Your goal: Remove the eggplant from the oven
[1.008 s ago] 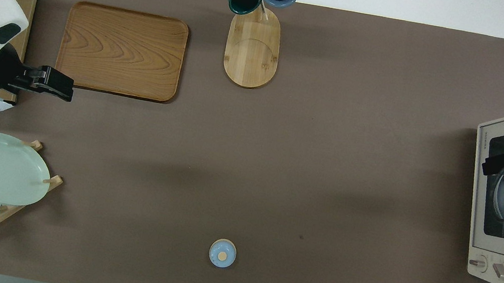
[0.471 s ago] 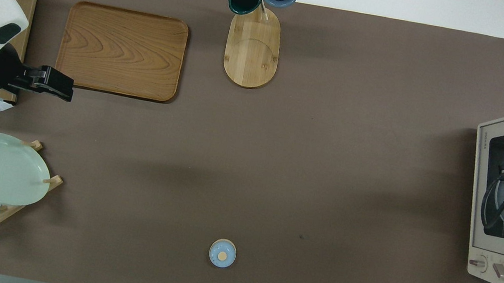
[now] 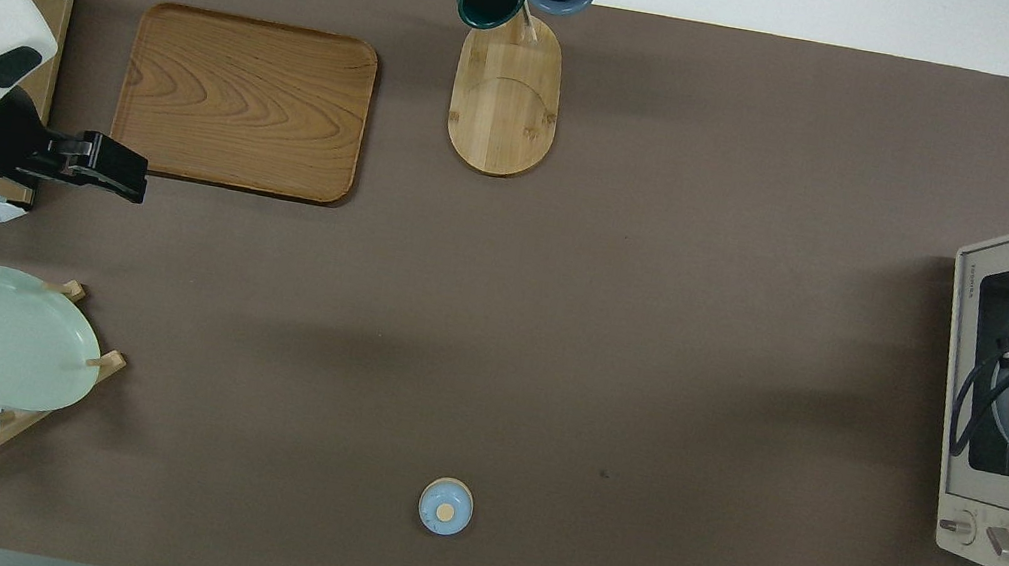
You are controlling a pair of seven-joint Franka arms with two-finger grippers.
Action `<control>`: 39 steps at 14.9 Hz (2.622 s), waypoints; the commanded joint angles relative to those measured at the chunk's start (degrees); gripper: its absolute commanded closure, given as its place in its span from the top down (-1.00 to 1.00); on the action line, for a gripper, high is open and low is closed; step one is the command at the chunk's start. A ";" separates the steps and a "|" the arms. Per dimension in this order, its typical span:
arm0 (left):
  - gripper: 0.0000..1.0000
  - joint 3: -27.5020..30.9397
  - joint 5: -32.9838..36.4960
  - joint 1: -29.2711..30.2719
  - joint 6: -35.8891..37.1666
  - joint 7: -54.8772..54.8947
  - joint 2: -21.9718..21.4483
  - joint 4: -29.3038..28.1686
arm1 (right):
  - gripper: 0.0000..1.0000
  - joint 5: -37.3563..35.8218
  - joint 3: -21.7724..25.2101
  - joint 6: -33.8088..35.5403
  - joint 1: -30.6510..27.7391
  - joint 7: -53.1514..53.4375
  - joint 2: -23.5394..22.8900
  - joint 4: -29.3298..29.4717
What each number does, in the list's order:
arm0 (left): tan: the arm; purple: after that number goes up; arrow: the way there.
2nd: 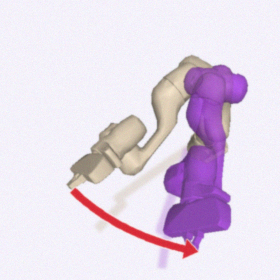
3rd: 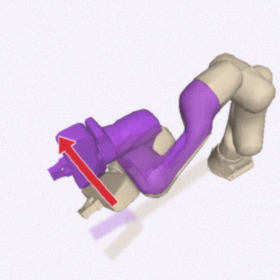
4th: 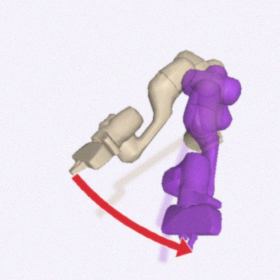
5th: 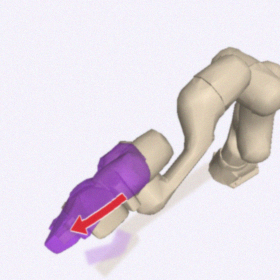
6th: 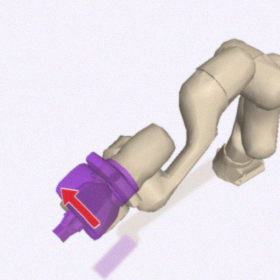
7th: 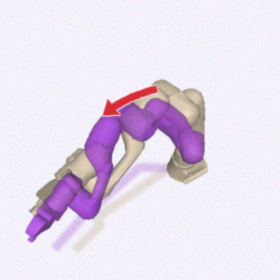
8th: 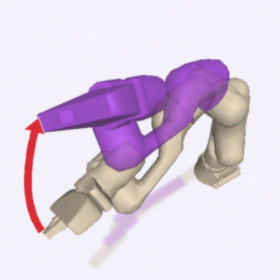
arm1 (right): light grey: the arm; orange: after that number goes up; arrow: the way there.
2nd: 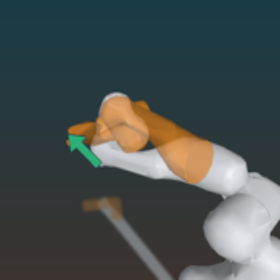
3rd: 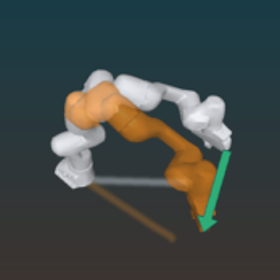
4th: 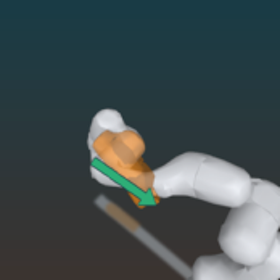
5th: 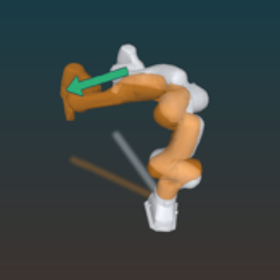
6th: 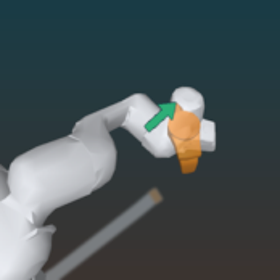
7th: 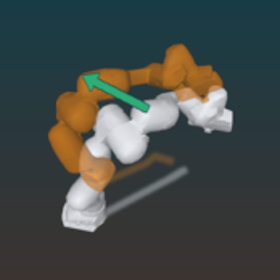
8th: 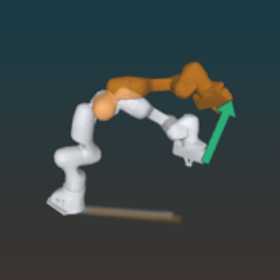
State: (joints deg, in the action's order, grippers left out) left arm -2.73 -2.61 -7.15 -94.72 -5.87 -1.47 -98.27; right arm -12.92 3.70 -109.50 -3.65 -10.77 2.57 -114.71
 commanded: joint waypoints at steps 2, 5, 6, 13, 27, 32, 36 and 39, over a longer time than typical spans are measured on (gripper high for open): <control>1.00 -0.52 1.11 0.56 -0.55 -0.19 -1.26 -0.96 | -1.00 -1.40 -0.36 -1.95 -1.35 -0.56 0.68 -2.18; 1.00 -0.43 1.11 0.56 -0.73 -0.20 -1.26 -0.95 | -1.00 -1.49 -0.36 -2.30 -1.53 -2.77 0.68 -3.24; 1.00 -0.43 1.11 0.56 -0.73 -0.19 -1.17 -0.96 | -1.00 -1.49 -0.44 -2.99 -1.53 -2.77 0.68 -3.76; 1.00 -0.43 1.11 0.56 -0.82 -0.19 -1.17 -0.87 | -1.00 -0.35 -0.62 -9.15 -0.56 -1.72 -0.54 -7.01; 1.00 -0.43 1.11 0.65 -0.82 -0.02 -1.17 -0.96 | -1.00 0.53 -0.71 -26.18 3.57 4.88 -5.81 -15.19; 1.00 -0.43 1.11 0.65 -0.82 0.07 -1.17 -0.95 | -1.00 0.53 -0.71 -30.34 3.57 6.19 -8.37 -16.77; 1.00 -0.43 1.11 0.65 -0.82 -0.02 -1.17 -0.96 | -1.00 0.53 -0.88 -30.51 4.97 8.65 -8.28 -17.39; 1.00 -0.35 1.11 0.65 -0.82 -0.28 -1.17 -0.96 | -1.00 0.53 -0.88 -31.21 4.71 8.83 -10.21 -17.48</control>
State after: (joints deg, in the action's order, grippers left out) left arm -2.72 -2.61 -7.12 -94.85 -5.89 -1.47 -98.27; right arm -9.12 0.73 -140.00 3.55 -1.64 -6.69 -131.66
